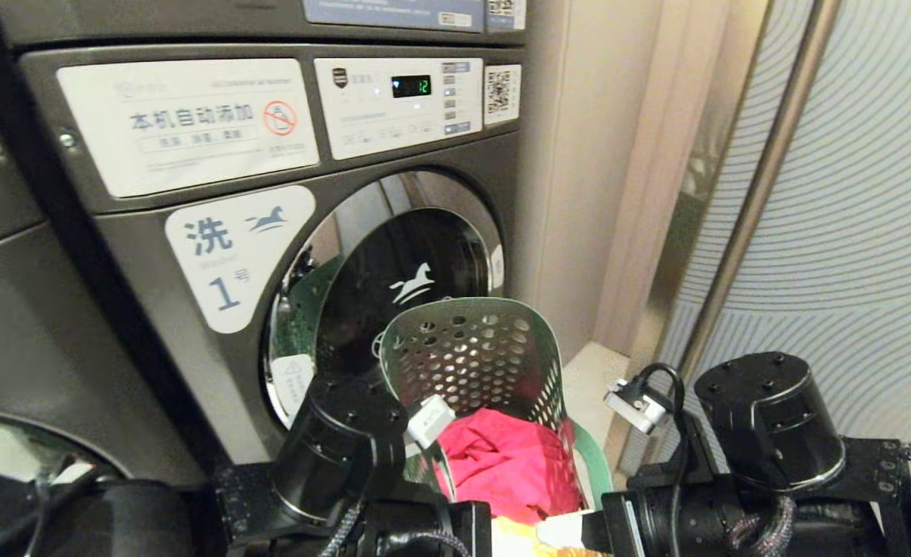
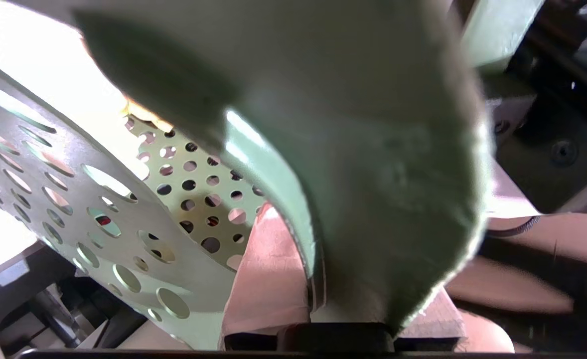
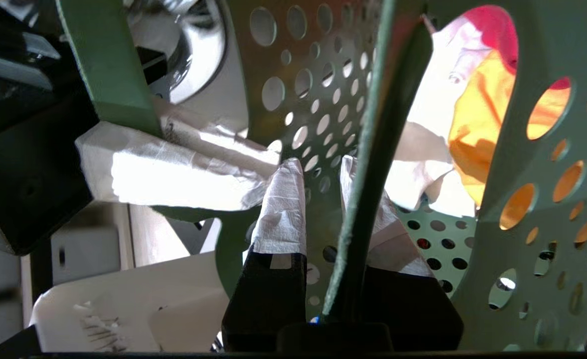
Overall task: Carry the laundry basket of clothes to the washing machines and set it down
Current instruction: Pick up the clothes basket and put it beside the washing machine
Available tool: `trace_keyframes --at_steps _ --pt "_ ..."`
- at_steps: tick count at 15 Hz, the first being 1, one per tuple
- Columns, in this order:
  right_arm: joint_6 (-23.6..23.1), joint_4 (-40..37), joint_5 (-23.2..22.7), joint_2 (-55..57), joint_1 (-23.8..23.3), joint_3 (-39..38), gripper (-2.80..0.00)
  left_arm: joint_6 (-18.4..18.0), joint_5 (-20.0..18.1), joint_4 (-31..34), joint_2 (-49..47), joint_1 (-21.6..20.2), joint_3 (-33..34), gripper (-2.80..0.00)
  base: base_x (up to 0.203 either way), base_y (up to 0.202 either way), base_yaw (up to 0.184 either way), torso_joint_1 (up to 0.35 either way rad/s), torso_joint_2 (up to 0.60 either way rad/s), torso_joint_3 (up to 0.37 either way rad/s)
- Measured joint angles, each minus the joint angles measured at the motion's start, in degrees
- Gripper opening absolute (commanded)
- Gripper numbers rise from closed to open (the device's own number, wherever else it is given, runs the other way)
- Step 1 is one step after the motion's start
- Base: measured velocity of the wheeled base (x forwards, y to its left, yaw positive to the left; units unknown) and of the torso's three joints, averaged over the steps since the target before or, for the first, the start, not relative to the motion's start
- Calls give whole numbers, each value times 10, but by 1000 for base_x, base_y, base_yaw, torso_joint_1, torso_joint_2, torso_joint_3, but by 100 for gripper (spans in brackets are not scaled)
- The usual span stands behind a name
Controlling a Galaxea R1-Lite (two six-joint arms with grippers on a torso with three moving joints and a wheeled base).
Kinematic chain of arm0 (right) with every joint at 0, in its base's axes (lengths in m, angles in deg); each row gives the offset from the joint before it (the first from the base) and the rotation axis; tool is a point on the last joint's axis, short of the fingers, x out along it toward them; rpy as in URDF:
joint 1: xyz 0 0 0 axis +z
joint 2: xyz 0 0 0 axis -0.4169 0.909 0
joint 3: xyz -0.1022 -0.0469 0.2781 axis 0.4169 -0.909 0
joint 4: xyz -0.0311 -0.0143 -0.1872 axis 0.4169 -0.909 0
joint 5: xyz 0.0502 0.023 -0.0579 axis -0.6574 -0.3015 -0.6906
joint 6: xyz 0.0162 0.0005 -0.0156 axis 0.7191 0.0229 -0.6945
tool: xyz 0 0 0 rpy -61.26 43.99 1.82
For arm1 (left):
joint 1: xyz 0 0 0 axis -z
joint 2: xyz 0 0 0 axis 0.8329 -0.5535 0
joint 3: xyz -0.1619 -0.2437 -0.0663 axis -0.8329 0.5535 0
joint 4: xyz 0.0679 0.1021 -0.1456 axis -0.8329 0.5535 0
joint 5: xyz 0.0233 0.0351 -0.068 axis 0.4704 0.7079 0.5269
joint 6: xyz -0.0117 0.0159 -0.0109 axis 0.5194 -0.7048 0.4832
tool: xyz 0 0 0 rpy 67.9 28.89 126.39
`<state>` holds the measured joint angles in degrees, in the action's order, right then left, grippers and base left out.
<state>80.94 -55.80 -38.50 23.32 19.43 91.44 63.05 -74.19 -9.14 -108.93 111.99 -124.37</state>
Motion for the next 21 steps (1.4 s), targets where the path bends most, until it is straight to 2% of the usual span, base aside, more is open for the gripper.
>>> trace_keyframes --at_steps 6,11,21 --pt "-2 0 -2 -5 18 -2 -280 -1 1 1 9 7 5 -280 1 -8 162 2 3 2" --pt "-2 0 -2 -4 23 -8 -280 -1 0 0 9 10 11 -280 0 -1 17 0 1 0" --pt "-2 -1 -2 1 22 -8 -280 -2 0 0 4 11 7 -280 -183 0 2 1 3 2"
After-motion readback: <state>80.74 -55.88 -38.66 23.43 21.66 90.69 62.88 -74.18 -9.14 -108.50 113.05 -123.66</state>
